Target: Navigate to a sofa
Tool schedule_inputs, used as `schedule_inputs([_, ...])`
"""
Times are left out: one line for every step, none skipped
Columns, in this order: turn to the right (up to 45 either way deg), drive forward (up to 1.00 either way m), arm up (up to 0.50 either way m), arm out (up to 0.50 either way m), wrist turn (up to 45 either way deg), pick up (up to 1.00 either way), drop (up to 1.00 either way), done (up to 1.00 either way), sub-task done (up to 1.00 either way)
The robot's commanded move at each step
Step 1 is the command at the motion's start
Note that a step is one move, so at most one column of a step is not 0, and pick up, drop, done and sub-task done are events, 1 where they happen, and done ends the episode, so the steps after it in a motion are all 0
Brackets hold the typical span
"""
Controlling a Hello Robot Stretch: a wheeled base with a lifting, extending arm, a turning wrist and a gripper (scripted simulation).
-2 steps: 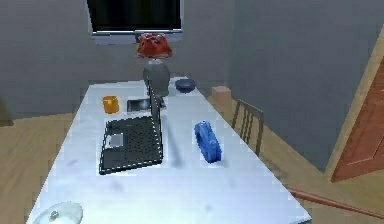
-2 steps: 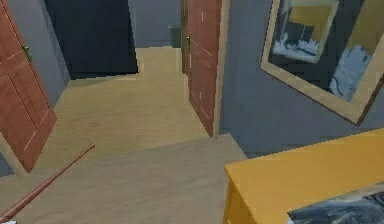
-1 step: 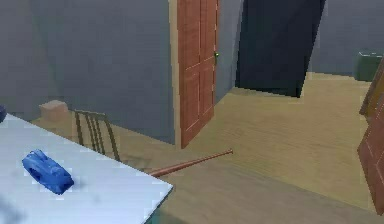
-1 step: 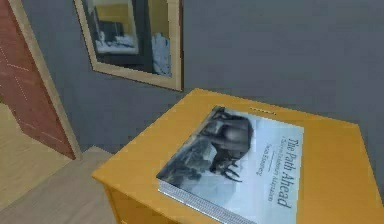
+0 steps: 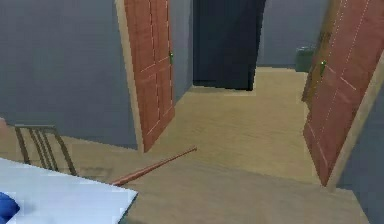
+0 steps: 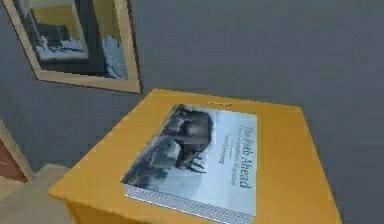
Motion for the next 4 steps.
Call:
schedule_inputs([0.0,0.6,0.0,0.0,0.0,0.0,0.0,0.0,0.0])
schedule_inputs([33.0,0.0,0.0,0.0,0.0,0.0,0.0,0.0,0.0])
schedule_inputs([0.0,1.0,0.0,0.0,0.0,0.0,0.0,0.0,0.0])
schedule_inputs([0.0,1.0,0.0,0.0,0.0,0.0,0.0,0.0,0.0])
